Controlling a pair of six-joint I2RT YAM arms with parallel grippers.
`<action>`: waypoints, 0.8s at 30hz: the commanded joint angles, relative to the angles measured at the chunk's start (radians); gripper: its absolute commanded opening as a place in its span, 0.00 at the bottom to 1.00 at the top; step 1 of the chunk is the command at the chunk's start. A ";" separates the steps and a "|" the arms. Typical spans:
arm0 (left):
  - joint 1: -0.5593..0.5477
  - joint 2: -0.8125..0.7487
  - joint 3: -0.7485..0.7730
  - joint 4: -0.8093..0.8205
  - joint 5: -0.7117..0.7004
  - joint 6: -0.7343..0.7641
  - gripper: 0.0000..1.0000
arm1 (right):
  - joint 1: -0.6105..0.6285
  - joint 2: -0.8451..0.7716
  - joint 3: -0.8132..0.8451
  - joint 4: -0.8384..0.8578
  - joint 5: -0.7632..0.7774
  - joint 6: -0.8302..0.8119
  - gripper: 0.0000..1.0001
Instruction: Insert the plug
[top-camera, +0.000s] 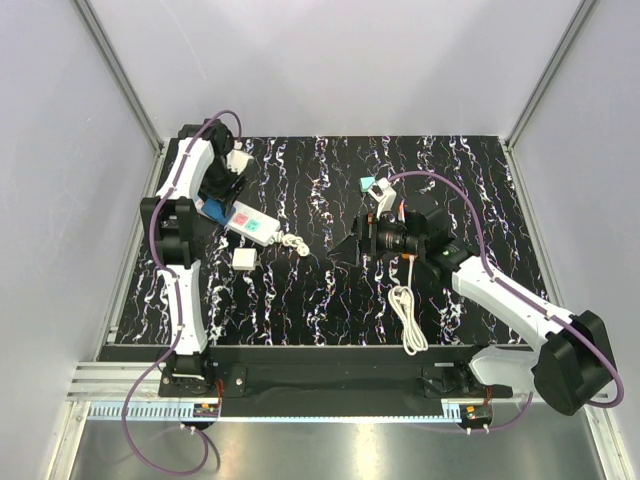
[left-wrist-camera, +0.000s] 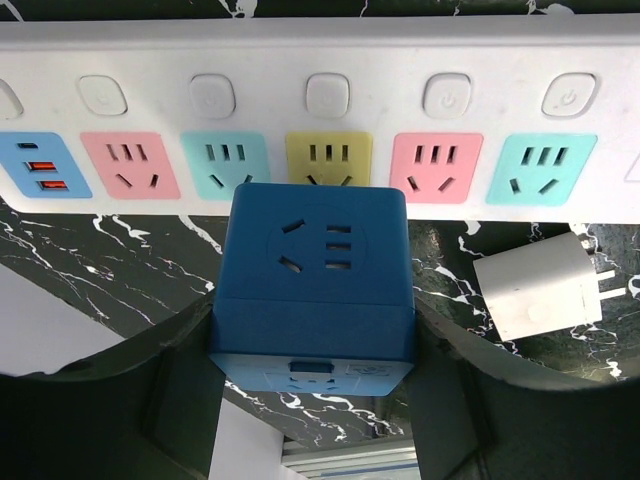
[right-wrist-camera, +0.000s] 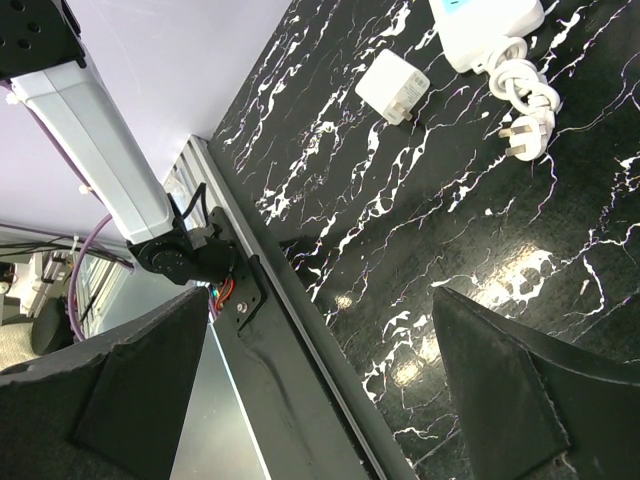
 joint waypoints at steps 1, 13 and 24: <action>0.003 -0.046 0.025 -0.017 -0.019 0.010 0.00 | -0.002 0.009 0.024 0.048 -0.024 0.000 1.00; 0.000 0.040 0.084 -0.017 0.029 0.025 0.00 | -0.003 0.033 0.017 0.059 -0.027 -0.006 1.00; -0.054 -0.327 -0.039 0.079 0.453 -0.030 0.00 | -0.034 0.170 0.214 0.042 -0.079 -0.080 0.97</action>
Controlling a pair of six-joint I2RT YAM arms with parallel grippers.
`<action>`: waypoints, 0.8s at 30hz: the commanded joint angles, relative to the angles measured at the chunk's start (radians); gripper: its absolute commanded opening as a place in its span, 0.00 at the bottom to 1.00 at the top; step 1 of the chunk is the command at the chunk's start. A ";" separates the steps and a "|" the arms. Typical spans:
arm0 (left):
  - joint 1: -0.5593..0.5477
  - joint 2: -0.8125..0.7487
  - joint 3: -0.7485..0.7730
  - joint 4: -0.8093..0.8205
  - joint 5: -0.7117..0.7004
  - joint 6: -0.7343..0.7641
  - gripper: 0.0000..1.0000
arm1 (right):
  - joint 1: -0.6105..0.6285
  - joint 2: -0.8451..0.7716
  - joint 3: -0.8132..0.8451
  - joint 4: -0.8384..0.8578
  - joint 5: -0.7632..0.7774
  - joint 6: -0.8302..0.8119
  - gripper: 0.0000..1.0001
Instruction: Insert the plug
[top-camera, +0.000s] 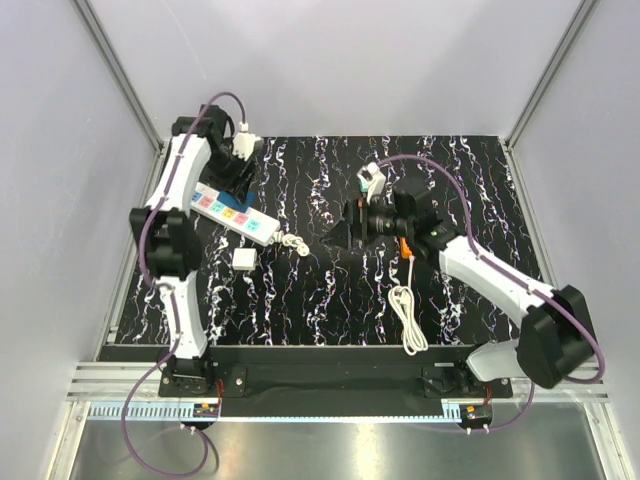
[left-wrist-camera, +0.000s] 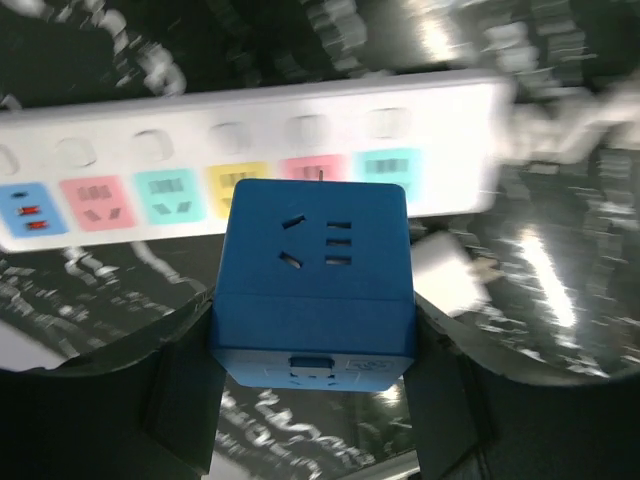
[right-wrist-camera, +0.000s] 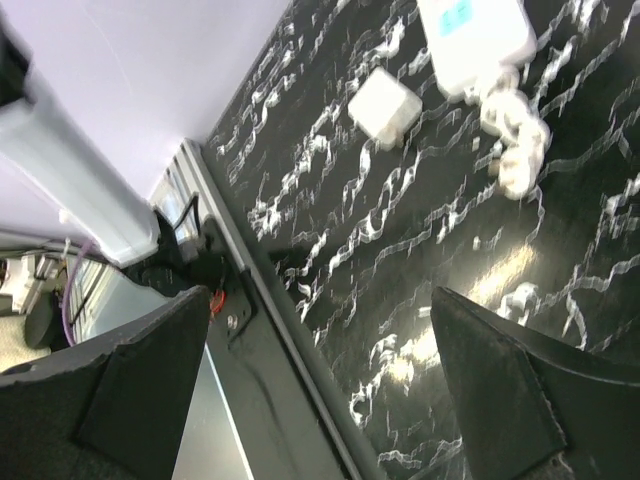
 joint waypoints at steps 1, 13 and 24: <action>-0.016 -0.274 -0.054 0.074 0.354 -0.035 0.00 | -0.022 0.068 0.138 0.042 -0.076 -0.075 0.95; -0.092 -0.543 -0.378 0.277 0.965 -0.284 0.00 | 0.030 -0.053 -0.245 0.845 0.070 -0.742 1.00; -0.189 -0.604 -0.446 0.360 1.101 -0.357 0.00 | 0.120 -0.095 -0.097 0.687 -0.041 -1.081 1.00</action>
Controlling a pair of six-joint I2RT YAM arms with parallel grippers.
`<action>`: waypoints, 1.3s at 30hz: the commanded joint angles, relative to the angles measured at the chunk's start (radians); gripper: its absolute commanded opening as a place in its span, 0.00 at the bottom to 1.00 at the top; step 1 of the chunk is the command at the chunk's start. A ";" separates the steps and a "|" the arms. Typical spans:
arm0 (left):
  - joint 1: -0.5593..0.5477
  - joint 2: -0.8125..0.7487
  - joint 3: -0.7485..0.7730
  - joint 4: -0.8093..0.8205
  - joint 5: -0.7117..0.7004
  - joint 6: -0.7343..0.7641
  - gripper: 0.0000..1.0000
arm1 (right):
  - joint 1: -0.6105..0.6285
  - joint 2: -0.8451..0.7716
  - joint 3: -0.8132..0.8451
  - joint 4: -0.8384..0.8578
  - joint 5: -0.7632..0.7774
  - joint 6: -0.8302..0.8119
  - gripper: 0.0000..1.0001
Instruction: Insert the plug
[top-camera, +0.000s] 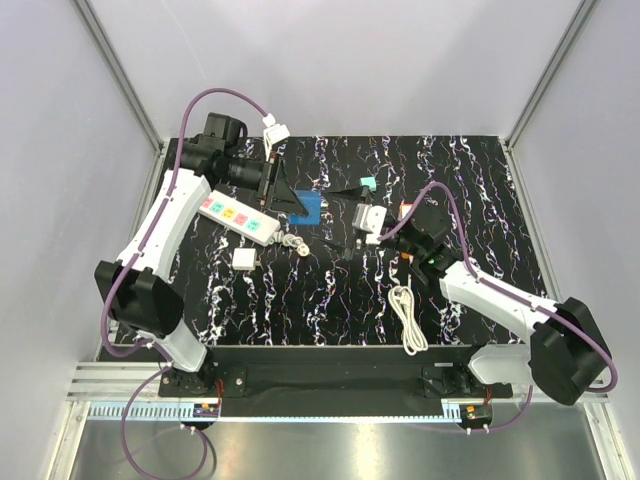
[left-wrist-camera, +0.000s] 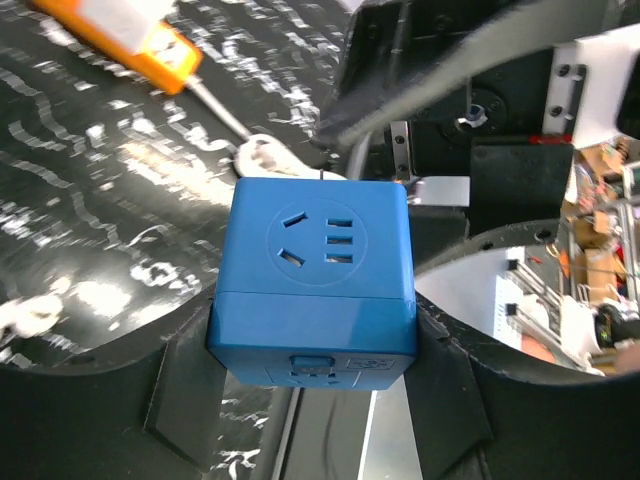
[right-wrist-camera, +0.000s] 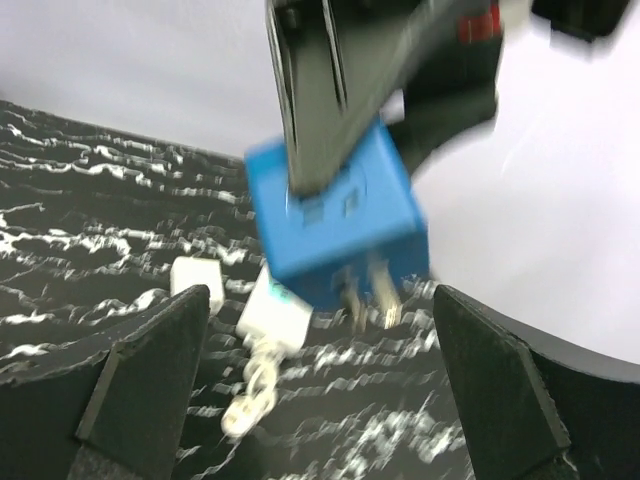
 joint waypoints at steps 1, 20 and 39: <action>-0.011 -0.073 -0.011 0.061 0.103 -0.022 0.00 | 0.045 -0.026 0.103 -0.072 -0.035 -0.185 1.00; -0.053 -0.083 -0.019 0.072 0.052 -0.070 0.10 | 0.123 0.060 0.254 -0.303 0.055 -0.402 0.30; -0.056 -0.084 -0.122 0.343 0.006 -0.335 0.34 | 0.129 0.092 0.176 0.024 0.390 -0.121 0.00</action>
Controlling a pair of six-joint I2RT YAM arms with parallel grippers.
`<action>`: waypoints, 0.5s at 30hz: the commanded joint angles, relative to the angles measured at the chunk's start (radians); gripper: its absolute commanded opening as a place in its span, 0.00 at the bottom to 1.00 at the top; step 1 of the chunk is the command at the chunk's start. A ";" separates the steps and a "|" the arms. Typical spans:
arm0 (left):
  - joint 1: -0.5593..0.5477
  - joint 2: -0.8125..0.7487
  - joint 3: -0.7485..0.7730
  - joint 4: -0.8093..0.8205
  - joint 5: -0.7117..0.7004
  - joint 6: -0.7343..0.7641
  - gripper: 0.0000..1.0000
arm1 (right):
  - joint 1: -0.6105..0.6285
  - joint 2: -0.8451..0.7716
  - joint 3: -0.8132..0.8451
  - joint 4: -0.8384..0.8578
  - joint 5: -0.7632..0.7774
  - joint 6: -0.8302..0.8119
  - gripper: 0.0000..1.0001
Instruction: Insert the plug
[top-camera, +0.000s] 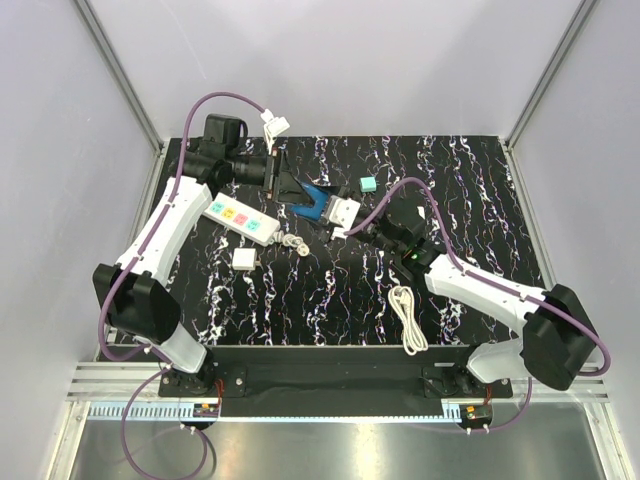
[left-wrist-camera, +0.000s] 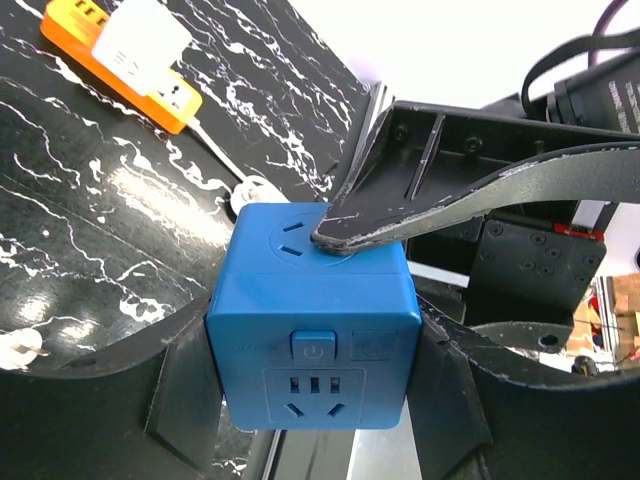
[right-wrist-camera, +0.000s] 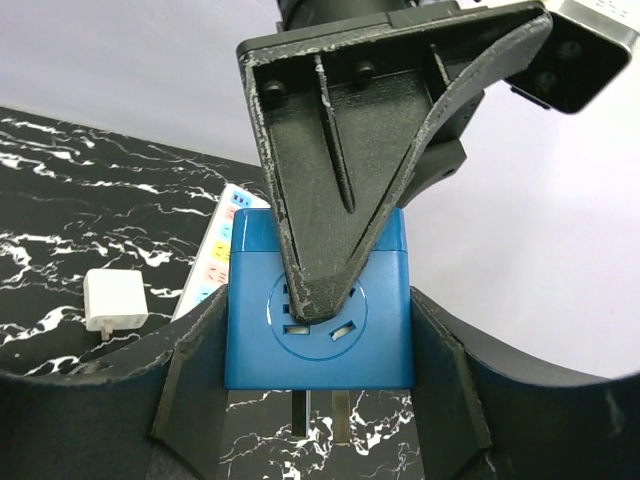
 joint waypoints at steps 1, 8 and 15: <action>-0.023 -0.031 -0.006 0.044 0.021 -0.053 0.34 | 0.005 0.011 0.019 0.124 0.140 0.058 0.00; 0.012 -0.040 0.005 0.079 -0.025 -0.025 0.00 | 0.005 -0.007 -0.019 0.155 0.102 0.194 0.47; 0.144 -0.048 0.092 -0.163 -0.309 0.271 0.00 | 0.005 -0.283 -0.212 0.099 -0.079 0.371 0.93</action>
